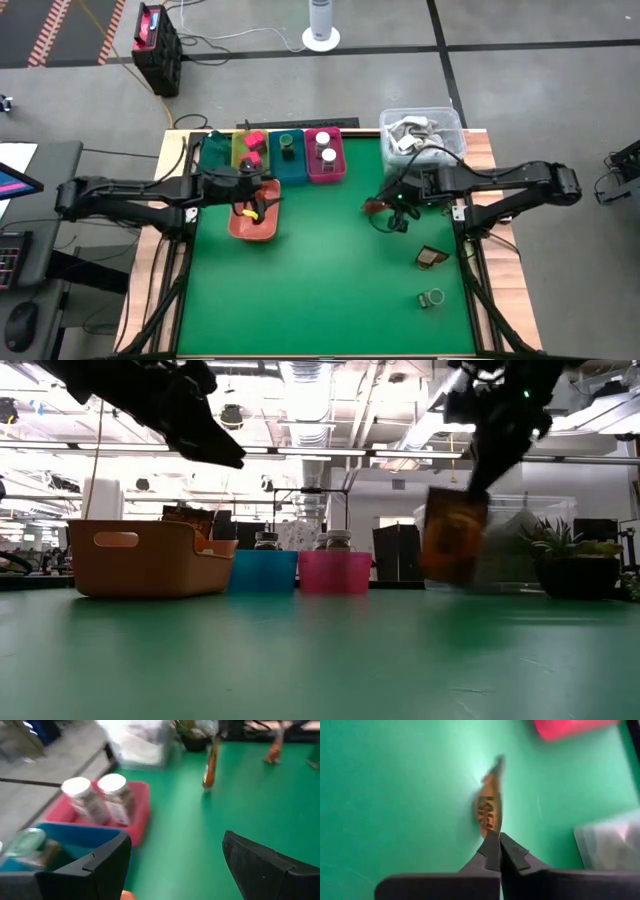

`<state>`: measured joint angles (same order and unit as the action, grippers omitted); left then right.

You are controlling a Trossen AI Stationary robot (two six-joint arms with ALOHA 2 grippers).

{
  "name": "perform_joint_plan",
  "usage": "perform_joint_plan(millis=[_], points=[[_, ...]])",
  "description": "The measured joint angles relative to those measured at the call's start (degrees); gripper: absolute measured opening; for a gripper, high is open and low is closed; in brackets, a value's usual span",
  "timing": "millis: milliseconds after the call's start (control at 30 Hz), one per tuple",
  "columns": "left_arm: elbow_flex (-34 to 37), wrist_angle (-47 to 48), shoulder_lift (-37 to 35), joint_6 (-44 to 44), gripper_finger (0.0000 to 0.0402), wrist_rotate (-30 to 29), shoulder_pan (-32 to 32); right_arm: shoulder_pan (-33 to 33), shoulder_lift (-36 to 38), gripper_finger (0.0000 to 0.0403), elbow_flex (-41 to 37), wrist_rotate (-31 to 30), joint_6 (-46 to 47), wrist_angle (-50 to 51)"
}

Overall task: Sort spices by type
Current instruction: Put the top brown seasoning bag into the orange bin

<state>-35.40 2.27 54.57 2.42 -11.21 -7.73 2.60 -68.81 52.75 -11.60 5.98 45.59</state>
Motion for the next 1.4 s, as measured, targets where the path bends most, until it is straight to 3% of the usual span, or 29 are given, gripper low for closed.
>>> perform_joint_plan(millis=[167, 500, 800, 1167, 1267, 1400], points=[[-0.3, -4.4, 6.8, -1.2, 0.0297, 0.7, 1.8, -3.2, -3.2, 0.0013, 4.1, 0.0, 0.8, -2.2], [-10.4, -6.3, 18.0, -0.1, 0.0297, 1.5, 3.3, -5.7, -18.8, 0.0013, 19.2, 0.0, 1.2, -0.8], [-13.5, -8.2, 19.7, 2.5, 0.0297, 3.9, 4.7, -5.6, -27.4, 0.002, 30.0, -0.1, 0.5, -2.3], [-13.5, -9.6, 19.7, 3.4, 0.0296, 5.5, 5.1, -5.7, -27.9, 0.0017, 31.5, -0.2, -1.4, -8.8], [-13.5, -9.7, 19.7, 4.2, 0.0274, 5.6, 5.1, -5.7, -27.9, 0.0017, 31.5, -0.2, -1.5, -9.4], [-13.5, -9.5, 19.7, 4.4, 0.0208, 5.6, 5.1, -5.7, -28.0, 0.0017, 31.5, -0.2, -1.5, -10.5]])
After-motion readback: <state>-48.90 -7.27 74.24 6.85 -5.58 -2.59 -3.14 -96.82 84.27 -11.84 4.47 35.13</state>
